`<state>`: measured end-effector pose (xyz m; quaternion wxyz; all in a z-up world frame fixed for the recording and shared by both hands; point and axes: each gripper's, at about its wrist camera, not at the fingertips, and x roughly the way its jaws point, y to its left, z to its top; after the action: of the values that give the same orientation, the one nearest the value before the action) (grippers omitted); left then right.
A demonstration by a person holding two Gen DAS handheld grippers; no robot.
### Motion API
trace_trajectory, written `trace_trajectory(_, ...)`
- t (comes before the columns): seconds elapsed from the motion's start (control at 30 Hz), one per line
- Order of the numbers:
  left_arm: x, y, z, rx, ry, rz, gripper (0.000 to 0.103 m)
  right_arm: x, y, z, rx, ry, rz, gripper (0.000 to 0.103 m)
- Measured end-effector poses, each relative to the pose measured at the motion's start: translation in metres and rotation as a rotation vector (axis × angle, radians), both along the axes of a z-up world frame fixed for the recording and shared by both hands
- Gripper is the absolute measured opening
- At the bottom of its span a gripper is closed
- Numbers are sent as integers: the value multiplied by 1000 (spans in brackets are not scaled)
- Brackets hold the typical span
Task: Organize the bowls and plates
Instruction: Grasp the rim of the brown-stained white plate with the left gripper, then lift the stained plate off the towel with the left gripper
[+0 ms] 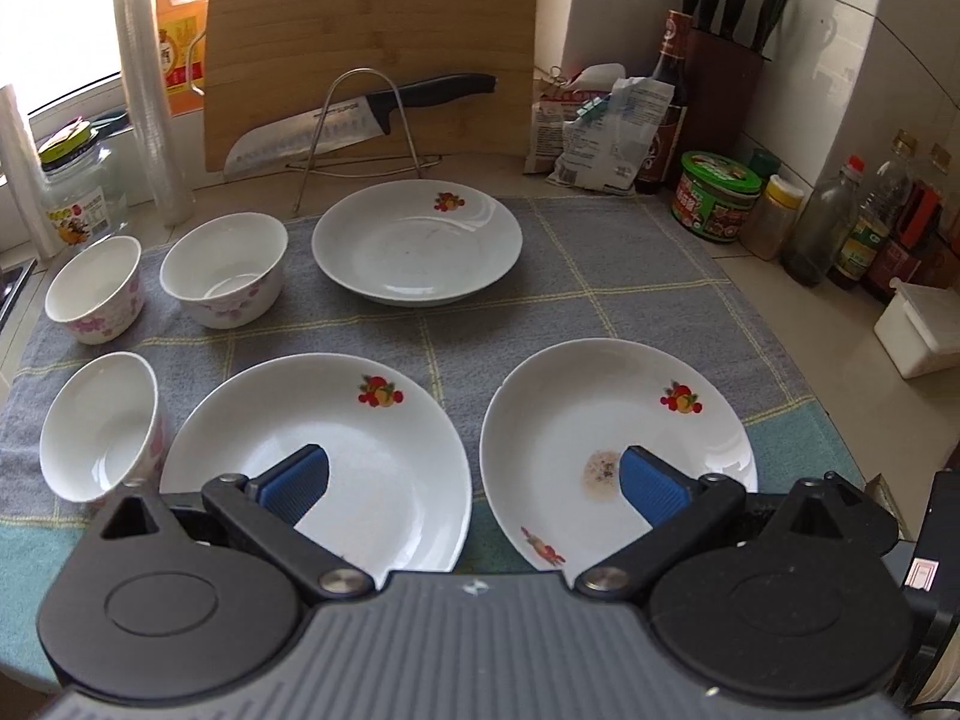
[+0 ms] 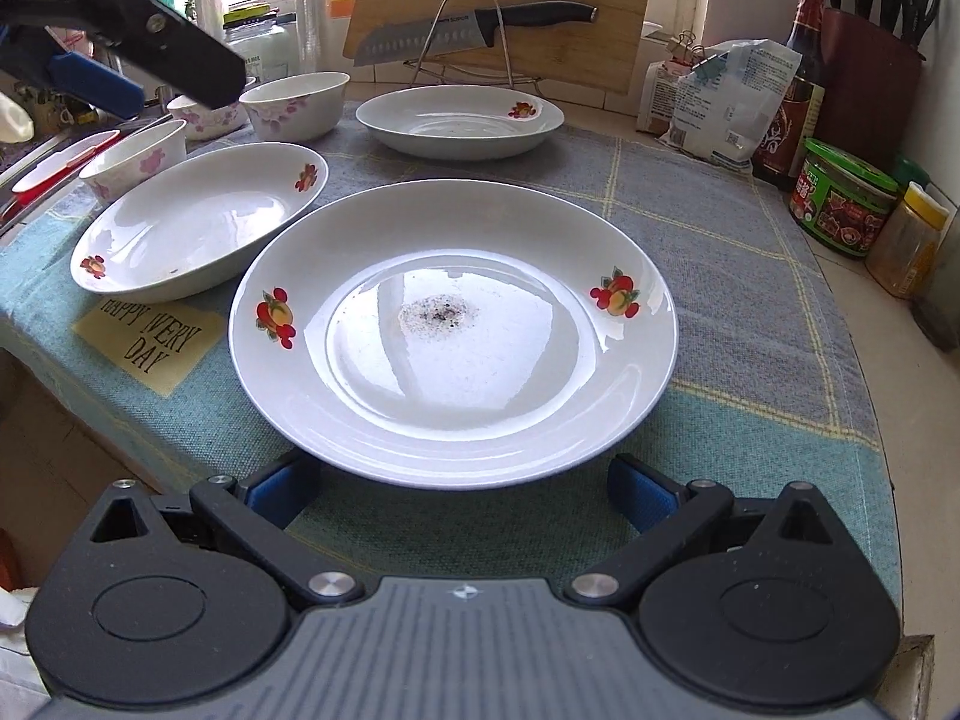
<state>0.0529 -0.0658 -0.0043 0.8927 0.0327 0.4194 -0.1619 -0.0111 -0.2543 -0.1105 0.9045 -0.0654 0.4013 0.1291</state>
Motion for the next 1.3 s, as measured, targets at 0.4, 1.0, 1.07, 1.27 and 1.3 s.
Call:
trace_trajectory(0.4, 65, -32, -27, -39, 111, -306, 102, -2, 2, 0, 4, -3, -44, 103)
trace_trajectory(1.0, 125, -71, -81, -62, 405, -534, 102, 1, 4, -1, 2, -6, -91, 103)
trace_trajectory(1.07, 129, -71, -85, -75, 438, -523, 102, 2, 4, -1, 1, -3, -90, 103)
trace_trajectory(1.27, 136, -70, -86, -108, 469, -538, 102, 3, 4, -1, 3, -4, -94, 103)
trace_trajectory(1.3, 135, -71, -86, -100, 464, -553, 102, 2, 4, -1, 3, -9, -95, 103)
